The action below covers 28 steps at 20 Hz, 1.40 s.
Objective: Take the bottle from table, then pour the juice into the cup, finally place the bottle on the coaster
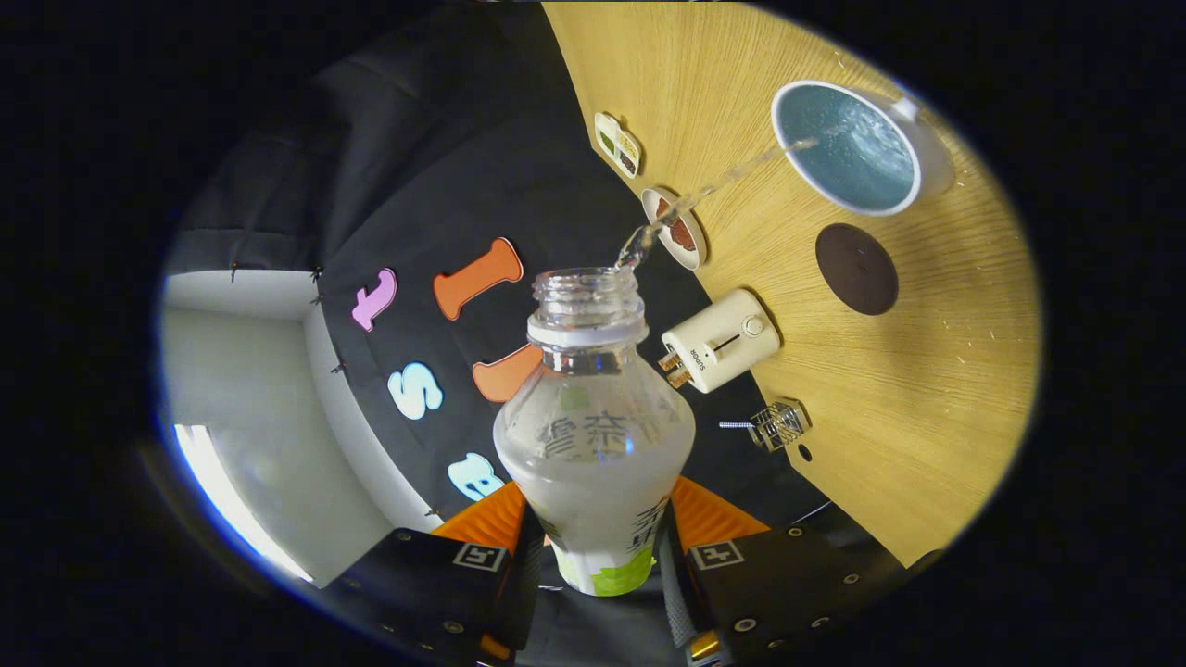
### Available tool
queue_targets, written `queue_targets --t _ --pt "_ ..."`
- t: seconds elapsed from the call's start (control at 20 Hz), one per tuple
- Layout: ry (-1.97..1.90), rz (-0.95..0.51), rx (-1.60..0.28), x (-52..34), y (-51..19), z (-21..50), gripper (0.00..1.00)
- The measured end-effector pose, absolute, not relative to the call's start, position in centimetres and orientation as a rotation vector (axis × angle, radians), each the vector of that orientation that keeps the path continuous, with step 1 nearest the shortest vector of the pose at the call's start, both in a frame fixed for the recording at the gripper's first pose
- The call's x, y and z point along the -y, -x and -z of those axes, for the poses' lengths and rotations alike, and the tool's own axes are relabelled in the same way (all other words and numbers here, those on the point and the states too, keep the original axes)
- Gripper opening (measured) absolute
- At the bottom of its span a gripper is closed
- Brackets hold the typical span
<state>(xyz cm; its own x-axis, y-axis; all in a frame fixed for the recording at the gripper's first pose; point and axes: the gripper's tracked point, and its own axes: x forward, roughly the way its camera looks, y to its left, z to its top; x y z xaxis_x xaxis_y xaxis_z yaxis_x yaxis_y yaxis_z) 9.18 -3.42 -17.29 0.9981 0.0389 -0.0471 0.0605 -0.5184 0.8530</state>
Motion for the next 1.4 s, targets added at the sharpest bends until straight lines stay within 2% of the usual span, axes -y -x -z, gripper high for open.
queue_targets --t 1.4 --pt "-2.178 0.034 -0.039 3.40 -9.56 16.93 0.58"
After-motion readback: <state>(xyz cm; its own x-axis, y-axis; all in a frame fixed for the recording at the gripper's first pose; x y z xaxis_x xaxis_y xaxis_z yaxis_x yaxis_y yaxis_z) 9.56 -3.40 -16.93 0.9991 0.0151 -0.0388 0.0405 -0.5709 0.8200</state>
